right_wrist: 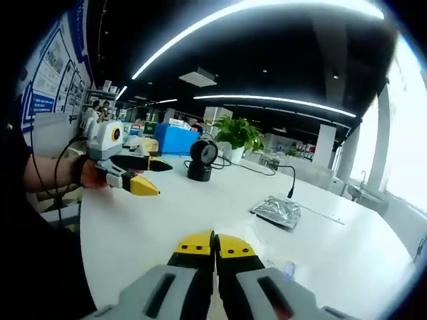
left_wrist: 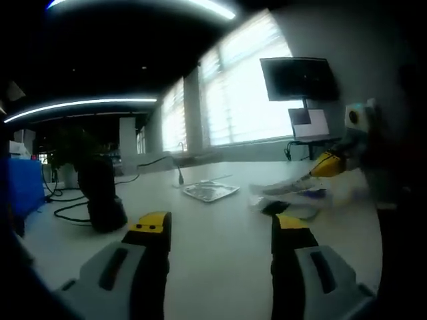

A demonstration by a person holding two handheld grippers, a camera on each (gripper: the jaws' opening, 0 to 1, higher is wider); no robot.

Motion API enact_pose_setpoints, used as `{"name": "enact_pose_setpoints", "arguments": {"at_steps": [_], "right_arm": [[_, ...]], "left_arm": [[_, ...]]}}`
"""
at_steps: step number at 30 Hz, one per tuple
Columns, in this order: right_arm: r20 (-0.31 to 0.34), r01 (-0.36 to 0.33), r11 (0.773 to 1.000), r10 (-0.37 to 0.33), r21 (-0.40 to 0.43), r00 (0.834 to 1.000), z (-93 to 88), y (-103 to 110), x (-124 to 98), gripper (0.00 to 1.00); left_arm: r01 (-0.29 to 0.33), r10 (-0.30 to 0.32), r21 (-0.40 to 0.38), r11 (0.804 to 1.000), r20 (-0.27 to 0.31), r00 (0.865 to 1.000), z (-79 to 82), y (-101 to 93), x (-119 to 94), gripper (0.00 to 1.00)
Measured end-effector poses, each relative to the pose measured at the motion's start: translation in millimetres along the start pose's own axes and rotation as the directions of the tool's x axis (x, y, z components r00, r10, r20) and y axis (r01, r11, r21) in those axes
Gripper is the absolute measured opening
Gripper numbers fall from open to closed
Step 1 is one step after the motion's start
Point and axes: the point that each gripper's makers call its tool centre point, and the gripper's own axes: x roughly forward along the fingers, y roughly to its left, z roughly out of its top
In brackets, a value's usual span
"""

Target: Clip sheet goods on table flip sheet goods clip sheet goods scan sheet goods put sheet goods back to table

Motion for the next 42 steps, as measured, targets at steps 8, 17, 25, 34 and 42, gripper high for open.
{"name": "enact_pose_setpoints", "arguments": {"at_steps": [8, 17, 25, 34, 42], "right_arm": [[0.023, 0.006, 1.000, -0.007, 0.027, 1.000, 6.8, -4, -4, 0.00], [0.046, 0.003, 0.995, -0.008, 0.101, 0.999, 11.2, -10, -6, 0.00], [0.050, 0.005, 0.991, -0.012, 0.130, 0.999, 13.0, -12, -5, 0.00], [0.064, 0.016, 0.990, -0.026, 0.142, 0.998, 17.5, -17, -7, 0.00], [0.087, 0.018, 0.978, -0.037, 0.208, 0.996, 21.2, -26, -10, 0.00]], "left_arm": [[0.048, -0.047, -0.013, 0.999, 0.021, 0.999, 3.2, -7.1, -1, 0.52], [0.057, -0.056, -0.023, 0.998, 0.031, 0.998, 5.5, -6.9, -4, 0.51], [0.137, -0.137, 0.009, 0.991, 0.011, 0.991, 3.1, -27.2, -7, 0.50], [0.154, -0.155, 0.019, 0.988, 0.025, 0.988, 4.6, -31.4, -8, 0.49], [0.127, -0.128, 0.021, 0.992, 0.049, 0.991, 8.4, -24.9, -7, 0.57]]}}
